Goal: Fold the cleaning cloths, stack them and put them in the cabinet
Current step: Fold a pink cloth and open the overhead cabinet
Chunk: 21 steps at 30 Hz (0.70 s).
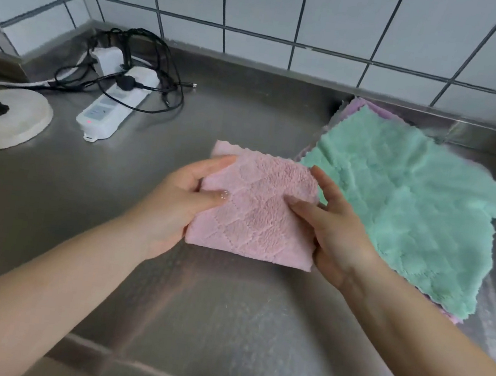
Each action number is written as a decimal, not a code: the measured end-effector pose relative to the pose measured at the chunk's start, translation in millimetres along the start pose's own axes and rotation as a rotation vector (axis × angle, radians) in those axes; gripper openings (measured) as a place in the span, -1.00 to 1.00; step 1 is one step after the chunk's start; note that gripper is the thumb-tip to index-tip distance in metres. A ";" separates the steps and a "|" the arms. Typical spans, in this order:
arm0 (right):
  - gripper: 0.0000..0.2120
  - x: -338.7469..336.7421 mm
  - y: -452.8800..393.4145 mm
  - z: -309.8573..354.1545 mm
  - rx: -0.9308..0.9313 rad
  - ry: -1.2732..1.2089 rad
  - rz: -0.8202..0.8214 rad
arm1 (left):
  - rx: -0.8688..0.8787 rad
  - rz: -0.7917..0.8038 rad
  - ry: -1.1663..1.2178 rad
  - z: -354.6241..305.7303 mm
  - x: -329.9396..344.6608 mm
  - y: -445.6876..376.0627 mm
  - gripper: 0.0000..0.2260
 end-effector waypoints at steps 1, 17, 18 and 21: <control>-0.37 2.7 5.8 0.8 0.037 -0.023 -0.005 | -0.007 0.012 -0.014 -5.6 1.0 4.7 -0.58; -0.72 95.7 104.5 41.2 0.336 -0.191 0.133 | -0.107 -0.086 0.107 -77.6 -40.8 103.7 -0.41; -0.77 101.0 106.7 37.6 0.353 -0.195 0.126 | -0.131 -0.096 0.135 -75.3 -48.0 105.1 -0.39; -0.85 118.2 109.5 26.1 0.395 -0.189 0.108 | -0.177 -0.062 0.182 -72.8 -65.6 106.0 -0.47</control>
Point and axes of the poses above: each hand's wrist, its own y-axis away from the middle knuckle, its own x-axis out of the palm, z = x × y, the point moved 10 cm from there along -y, towards the middle knuckle, and after that the axes turned 8 degrees about -y, right-handed, at the moved point
